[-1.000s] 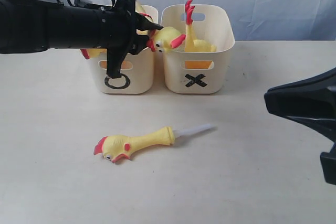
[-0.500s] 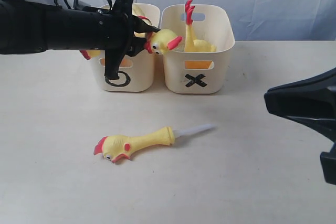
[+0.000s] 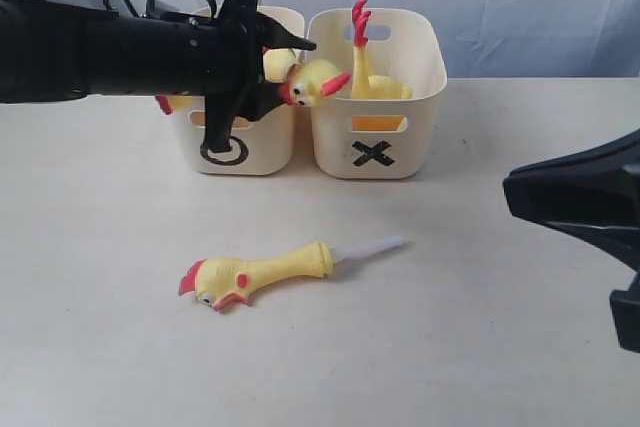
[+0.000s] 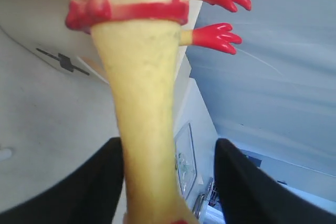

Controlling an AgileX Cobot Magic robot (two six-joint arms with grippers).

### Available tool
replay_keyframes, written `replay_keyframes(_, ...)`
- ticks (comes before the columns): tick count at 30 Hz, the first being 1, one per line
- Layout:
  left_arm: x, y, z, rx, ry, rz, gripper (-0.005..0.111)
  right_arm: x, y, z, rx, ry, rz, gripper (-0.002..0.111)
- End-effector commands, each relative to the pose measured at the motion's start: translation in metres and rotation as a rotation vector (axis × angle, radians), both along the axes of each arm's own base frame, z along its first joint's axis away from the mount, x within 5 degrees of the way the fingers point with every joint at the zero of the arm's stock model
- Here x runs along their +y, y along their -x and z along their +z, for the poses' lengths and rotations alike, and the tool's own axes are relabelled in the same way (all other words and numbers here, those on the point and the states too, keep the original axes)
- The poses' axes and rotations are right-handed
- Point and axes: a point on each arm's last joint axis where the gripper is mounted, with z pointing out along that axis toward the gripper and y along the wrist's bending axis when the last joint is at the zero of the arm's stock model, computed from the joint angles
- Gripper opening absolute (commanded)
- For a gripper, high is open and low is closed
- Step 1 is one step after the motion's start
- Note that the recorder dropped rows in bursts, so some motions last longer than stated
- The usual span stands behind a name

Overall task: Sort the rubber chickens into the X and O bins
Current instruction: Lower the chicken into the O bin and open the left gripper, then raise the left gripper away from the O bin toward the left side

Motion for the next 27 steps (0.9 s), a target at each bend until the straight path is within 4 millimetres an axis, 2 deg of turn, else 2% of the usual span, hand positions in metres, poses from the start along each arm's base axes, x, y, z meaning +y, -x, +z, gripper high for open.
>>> replay_keyframes(1, 0.002, 0.002, 0.005, -0.003, 0.021, -0.004, 0.054, -0.001, 0.002, 0.0, -0.001, -0.002, 0.004, -0.001)
replay_keyframes(27, 0.029, 0.031, 0.094, -0.274, 0.011, 0.123, 0.054, -0.001, 0.002, 0.0, -0.001, -0.002, 0.004, -0.001)
